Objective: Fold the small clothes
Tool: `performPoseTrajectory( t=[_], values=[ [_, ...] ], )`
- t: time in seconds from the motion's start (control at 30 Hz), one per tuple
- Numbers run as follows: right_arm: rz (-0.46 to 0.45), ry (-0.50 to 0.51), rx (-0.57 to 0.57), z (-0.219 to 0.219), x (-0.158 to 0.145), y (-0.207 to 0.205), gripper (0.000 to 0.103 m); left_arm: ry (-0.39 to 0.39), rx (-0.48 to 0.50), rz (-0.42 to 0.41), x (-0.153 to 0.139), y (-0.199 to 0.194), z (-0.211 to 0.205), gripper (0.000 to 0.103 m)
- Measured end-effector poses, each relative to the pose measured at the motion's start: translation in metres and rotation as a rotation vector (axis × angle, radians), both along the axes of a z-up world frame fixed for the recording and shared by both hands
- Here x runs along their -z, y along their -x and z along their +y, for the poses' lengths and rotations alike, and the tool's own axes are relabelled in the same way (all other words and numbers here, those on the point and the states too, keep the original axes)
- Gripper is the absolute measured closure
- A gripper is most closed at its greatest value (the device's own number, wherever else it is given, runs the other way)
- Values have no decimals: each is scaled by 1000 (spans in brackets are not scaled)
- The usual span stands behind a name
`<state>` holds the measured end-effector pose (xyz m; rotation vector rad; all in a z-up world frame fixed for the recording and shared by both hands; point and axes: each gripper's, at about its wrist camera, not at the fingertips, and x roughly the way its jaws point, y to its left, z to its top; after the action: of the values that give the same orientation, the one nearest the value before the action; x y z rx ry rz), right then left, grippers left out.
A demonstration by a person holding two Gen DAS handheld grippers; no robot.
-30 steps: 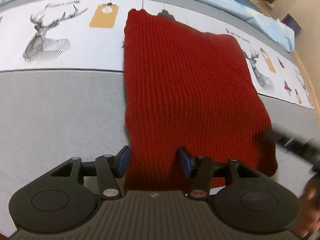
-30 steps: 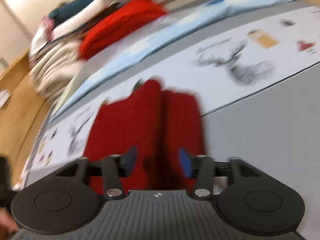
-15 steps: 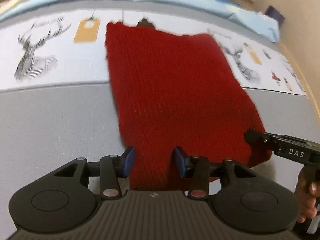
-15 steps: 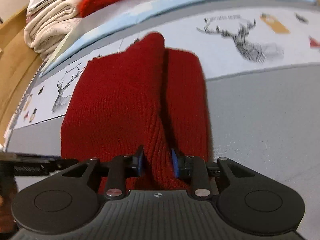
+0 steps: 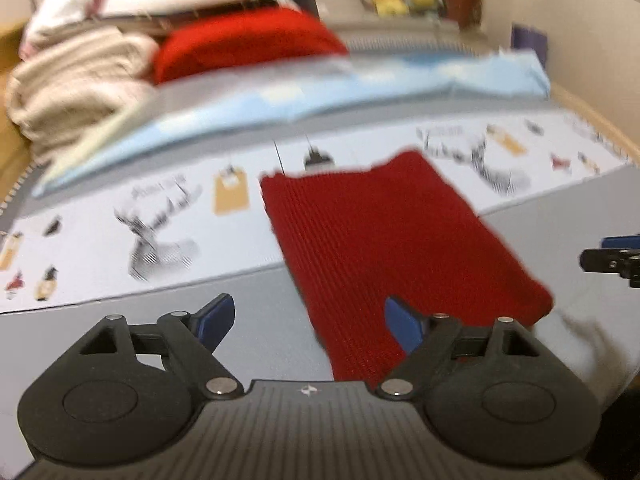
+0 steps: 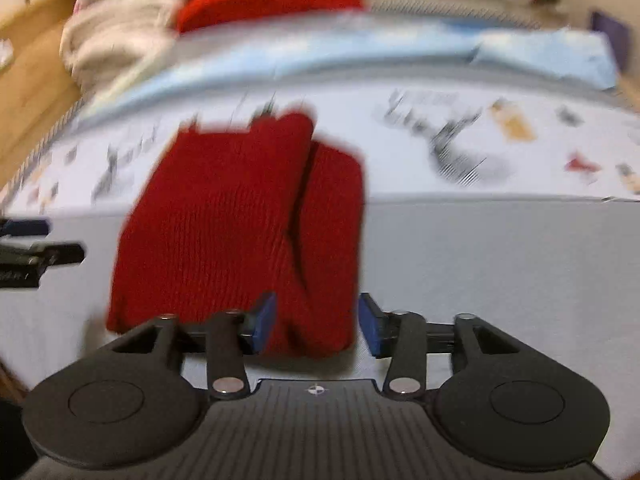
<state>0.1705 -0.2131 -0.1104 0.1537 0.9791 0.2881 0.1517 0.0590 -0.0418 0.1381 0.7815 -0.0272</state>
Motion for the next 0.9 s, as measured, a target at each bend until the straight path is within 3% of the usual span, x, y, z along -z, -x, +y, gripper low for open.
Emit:
performPoseTrajectory(
  t=[0.13, 0.33, 0.6, 0.9],
  values=[
    [-130, -2, 83, -13, -38, 43, 26, 49, -33, -55, -21, 52, -11, 9],
    [-257, 19, 135, -16, -62, 104, 9, 85, -97, -57, -20, 122, -33, 7],
    [-190, 31, 69, 12, -48, 146, 6, 101, -158, -38, 10, 144, -51, 7],
    [-194, 73, 58, 33, -36, 132, 6, 95, -168, -36, 23, 133, -52, 7]
  ],
)
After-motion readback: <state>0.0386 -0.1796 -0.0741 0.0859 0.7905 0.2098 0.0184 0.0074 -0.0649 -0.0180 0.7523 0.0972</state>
